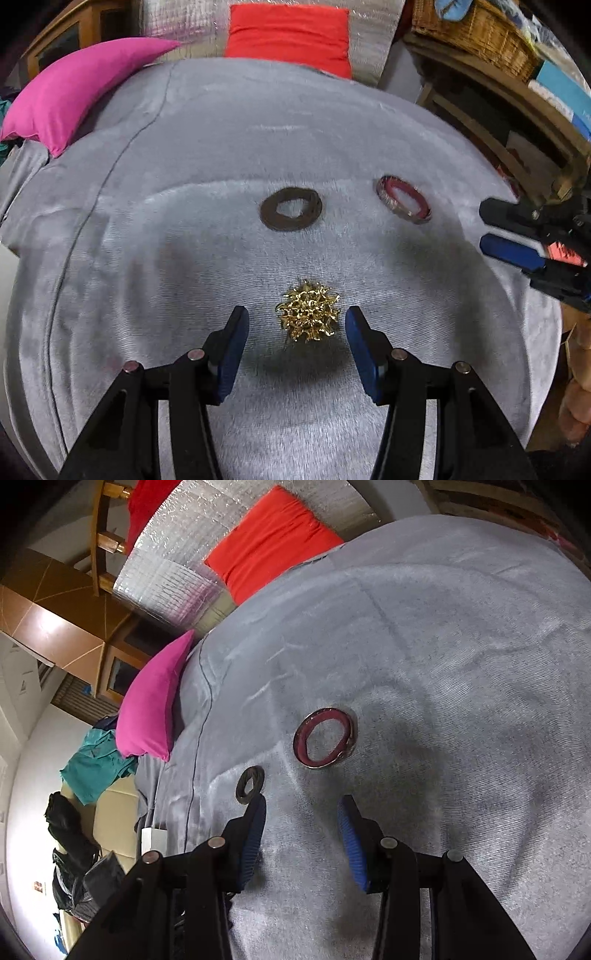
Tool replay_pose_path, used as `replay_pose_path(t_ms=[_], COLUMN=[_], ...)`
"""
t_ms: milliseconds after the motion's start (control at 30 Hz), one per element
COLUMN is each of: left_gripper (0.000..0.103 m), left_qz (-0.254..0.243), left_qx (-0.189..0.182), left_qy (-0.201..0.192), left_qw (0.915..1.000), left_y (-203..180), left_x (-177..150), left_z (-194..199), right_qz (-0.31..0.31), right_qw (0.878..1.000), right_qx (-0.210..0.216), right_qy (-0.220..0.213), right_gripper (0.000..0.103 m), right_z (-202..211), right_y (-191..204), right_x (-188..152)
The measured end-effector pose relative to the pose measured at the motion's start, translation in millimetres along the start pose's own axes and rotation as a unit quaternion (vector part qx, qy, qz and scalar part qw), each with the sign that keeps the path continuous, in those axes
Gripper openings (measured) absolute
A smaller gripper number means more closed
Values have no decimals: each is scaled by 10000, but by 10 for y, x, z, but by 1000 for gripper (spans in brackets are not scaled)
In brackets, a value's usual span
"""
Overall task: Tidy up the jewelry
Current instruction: 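Move both open tools back toward the gold brooch and rings, then grasp the dark brown ring with the right tool while the left tool approaches the gold brooch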
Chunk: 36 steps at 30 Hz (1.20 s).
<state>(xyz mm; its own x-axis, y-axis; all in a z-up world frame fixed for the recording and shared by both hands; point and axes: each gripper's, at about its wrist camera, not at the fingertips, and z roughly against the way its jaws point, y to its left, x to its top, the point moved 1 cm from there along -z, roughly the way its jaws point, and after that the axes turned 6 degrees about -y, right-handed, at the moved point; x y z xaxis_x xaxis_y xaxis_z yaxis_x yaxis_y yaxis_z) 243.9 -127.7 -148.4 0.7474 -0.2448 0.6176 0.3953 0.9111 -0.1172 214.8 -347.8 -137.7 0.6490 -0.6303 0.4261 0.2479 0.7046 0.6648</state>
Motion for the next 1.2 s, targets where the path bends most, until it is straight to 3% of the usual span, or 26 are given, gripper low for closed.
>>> replay_pose_path(t_ms=[200, 267, 500, 533, 567, 600, 833, 1033, 1133, 1200], left_gripper=[55, 38, 38, 31, 10, 8, 8, 8, 11, 20], left_qz=[-18, 57, 166, 202, 215, 232, 535, 561, 650, 639], left_qx=[28, -68, -272, -318, -315, -308, -293, -256, -254, -270], left_qy=[-25, -73, -197, -240, -269, -275, -258, -235, -180, -144], left_qw=[10000, 9999, 9993, 9990, 9989, 9989, 9978, 9978, 9974, 9975], left_y=[-13, 27, 152, 188, 217, 247, 545, 617, 649, 638], left_x=[-6, -2, 16, 15, 20, 18, 5, 5, 18, 44], left_z=[-47, -18, 146, 185, 214, 244, 343, 386, 335, 291], right_qz=[163, 127, 313, 365, 412, 438, 621, 982, 1077, 1103], right_qw=[9997, 9993, 9971, 9971, 9971, 9969, 9957, 9905, 9892, 9900], right_qx=[37, 163, 225, 173, 122, 80, -381, -840, -930, -831], right_qy=[174, 298, 657, 640, 634, 649, 572, 473, 338, 280], right_gripper=[44, 44, 44, 44, 44, 44, 43, 11, 10, 10], right_z=[-214, -343, -819, -875, -935, -986, -1286, -1333, -1257, -1151], right_y=[150, 203, 486, 528, 573, 598, 711, 778, 782, 761], right_x=[17, 26, -23, -28, -31, -34, -29, -68, -60, -42])
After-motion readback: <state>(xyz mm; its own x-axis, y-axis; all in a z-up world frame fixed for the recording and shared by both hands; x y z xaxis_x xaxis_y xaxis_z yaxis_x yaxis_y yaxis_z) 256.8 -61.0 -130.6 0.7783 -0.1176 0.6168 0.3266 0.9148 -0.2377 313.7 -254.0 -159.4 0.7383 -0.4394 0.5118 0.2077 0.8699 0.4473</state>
